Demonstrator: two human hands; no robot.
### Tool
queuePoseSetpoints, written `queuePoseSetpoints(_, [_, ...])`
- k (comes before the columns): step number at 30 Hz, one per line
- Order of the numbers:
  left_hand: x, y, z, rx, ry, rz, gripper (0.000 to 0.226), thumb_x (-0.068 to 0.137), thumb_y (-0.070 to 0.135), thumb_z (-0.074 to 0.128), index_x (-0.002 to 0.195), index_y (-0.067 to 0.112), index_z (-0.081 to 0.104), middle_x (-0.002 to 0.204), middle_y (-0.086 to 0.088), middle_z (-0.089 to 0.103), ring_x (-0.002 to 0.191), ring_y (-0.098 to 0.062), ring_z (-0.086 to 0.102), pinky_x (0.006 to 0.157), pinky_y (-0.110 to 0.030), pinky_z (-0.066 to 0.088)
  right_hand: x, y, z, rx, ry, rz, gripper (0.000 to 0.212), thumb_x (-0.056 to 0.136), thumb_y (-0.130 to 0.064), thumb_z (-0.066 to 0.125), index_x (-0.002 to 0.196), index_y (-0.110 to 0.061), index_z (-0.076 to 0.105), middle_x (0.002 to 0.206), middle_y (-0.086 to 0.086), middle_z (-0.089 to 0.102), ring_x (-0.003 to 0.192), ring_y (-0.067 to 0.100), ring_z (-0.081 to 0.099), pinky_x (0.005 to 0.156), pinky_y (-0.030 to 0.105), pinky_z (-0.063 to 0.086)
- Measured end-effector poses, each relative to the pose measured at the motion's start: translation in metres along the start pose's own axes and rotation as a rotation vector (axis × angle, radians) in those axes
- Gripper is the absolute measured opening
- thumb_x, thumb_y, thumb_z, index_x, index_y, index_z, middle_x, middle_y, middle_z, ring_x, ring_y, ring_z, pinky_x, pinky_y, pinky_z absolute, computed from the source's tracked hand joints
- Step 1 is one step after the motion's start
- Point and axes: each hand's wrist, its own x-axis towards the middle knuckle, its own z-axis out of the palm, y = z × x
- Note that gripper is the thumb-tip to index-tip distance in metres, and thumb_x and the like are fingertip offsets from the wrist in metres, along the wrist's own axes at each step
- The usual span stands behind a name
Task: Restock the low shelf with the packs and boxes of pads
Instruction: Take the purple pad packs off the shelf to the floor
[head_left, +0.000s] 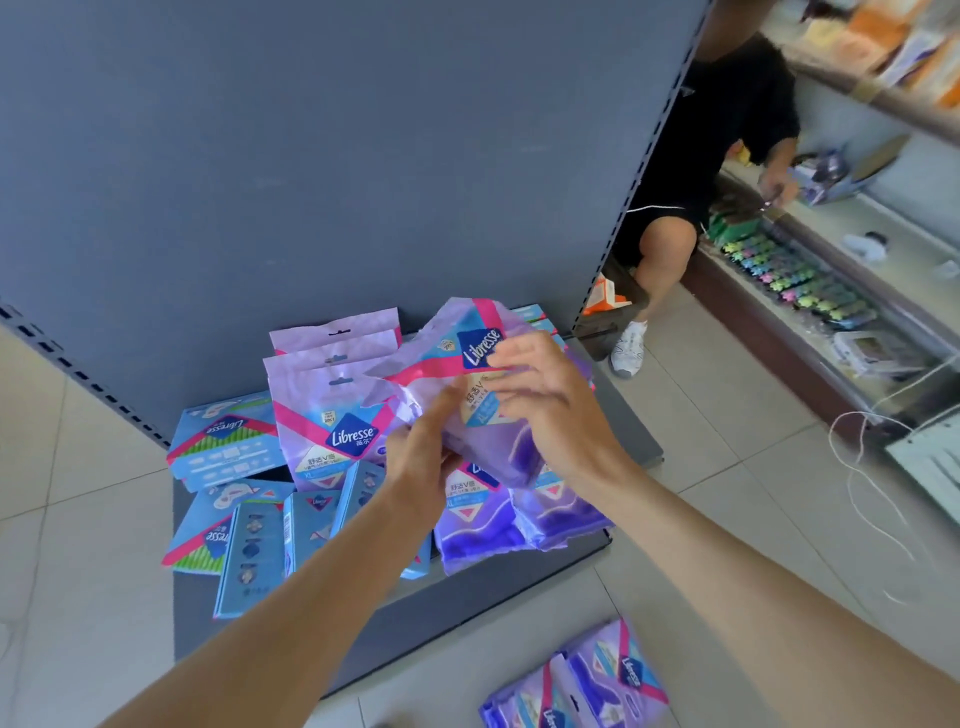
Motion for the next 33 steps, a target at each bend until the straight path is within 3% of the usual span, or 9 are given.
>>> queuePoseSetpoints(3, [-0.011,-0.003,0.008,0.091,-0.115,-0.008,0.02,0.077,0.028,0.075,0.091,0.016,0.067,0.083,-0.001,0.076,0.081,-0.02,0.07,0.082,-0.037,0.056,-0.015,0.006,-0.044,-0.089,0.32,0.028,0.036,0.079,-0.009,0.069,0.111,-0.011,0.051,0.106,-0.003,0.058,0.095,0.006,0.058,0.072,0.013,0.046])
queuePoseSetpoints(5, [-0.019,-0.007,0.018,0.133,-0.25,-0.06,0.035,0.066,0.032,0.08,0.096,0.015,0.07,0.097,-0.007,0.075,0.093,-0.025,0.067,0.098,-0.045,0.048,-0.027,0.018,-0.075,-0.174,0.419,0.155,0.068,0.067,-0.036,0.08,0.122,-0.013,0.046,0.117,-0.001,0.053,0.105,0.012,0.056,0.078,0.021,0.05])
queuePoseSetpoints(9, [-0.038,-0.032,0.052,0.242,-0.4,-0.182,0.067,0.048,0.037,0.084,0.108,0.012,0.069,0.118,-0.016,0.068,0.117,-0.036,0.059,0.111,-0.049,0.035,-0.081,0.044,-0.135,0.148,0.212,0.515,0.064,0.069,-0.036,0.079,0.12,-0.006,0.055,0.102,0.003,0.072,0.083,0.02,0.071,0.065,0.027,0.055])
queuePoseSetpoints(13, [-0.064,-0.078,0.09,0.394,-0.462,-0.26,0.066,0.044,0.031,0.088,0.104,0.011,0.07,0.108,-0.014,0.072,0.107,-0.035,0.065,0.102,-0.051,0.046,-0.162,0.097,-0.167,0.234,0.265,0.599,0.078,0.05,-0.041,0.088,0.113,-0.008,0.057,0.095,0.008,0.075,0.08,0.023,0.074,0.06,0.026,0.055])
queuePoseSetpoints(16, [-0.084,-0.122,0.117,0.558,-0.508,-0.289,0.044,0.059,0.026,0.087,0.096,0.013,0.07,0.098,-0.009,0.075,0.091,-0.027,0.072,0.089,-0.043,0.056,-0.214,0.139,-0.184,0.391,0.332,0.688,0.096,0.03,-0.053,0.09,0.108,-0.003,0.063,0.096,0.013,0.075,0.088,0.034,0.072,0.082,0.044,0.057])
queuePoseSetpoints(21, [-0.099,-0.212,0.159,0.721,-0.492,-0.3,0.049,0.077,0.026,0.077,0.115,0.0,0.061,0.103,-0.015,0.072,0.079,-0.024,0.071,0.067,-0.03,0.06,-0.278,0.193,-0.205,0.631,0.495,0.655,0.041,0.067,-0.025,0.074,0.102,-0.006,0.067,0.098,0.016,0.074,0.078,0.027,0.073,0.067,0.031,0.059])
queuePoseSetpoints(24, [-0.088,-0.271,0.17,0.857,-0.463,-0.235,0.065,0.079,0.037,0.074,0.123,0.0,0.045,0.108,-0.012,0.069,0.078,-0.018,0.07,0.058,-0.024,0.058,-0.297,0.232,-0.209,0.687,0.591,0.664,0.042,0.064,-0.022,0.079,0.101,-0.007,0.068,0.1,0.018,0.073,0.082,0.03,0.072,0.073,0.036,0.058])
queuePoseSetpoints(30, [-0.038,-0.362,0.157,1.357,-0.565,-0.111,0.106,0.046,0.096,0.048,0.117,0.018,0.054,0.109,-0.006,0.067,0.097,-0.026,0.067,0.089,-0.046,0.053,-0.319,0.305,-0.195,0.764,0.785,0.821,0.074,0.052,-0.016,0.088,0.117,-0.006,0.057,0.103,0.01,0.074,0.089,0.031,0.072,0.071,0.038,0.059])
queuePoseSetpoints(33, [-0.022,-0.382,0.153,1.457,-0.566,-0.166,0.093,0.058,0.081,0.06,0.122,0.015,0.041,0.119,-0.005,0.06,0.108,-0.025,0.061,0.093,-0.046,0.051,-0.318,0.336,-0.183,0.794,0.855,0.914,0.077,0.049,-0.023,0.086,0.118,-0.01,0.054,0.104,0.007,0.073,0.091,0.029,0.072,0.078,0.044,0.058])
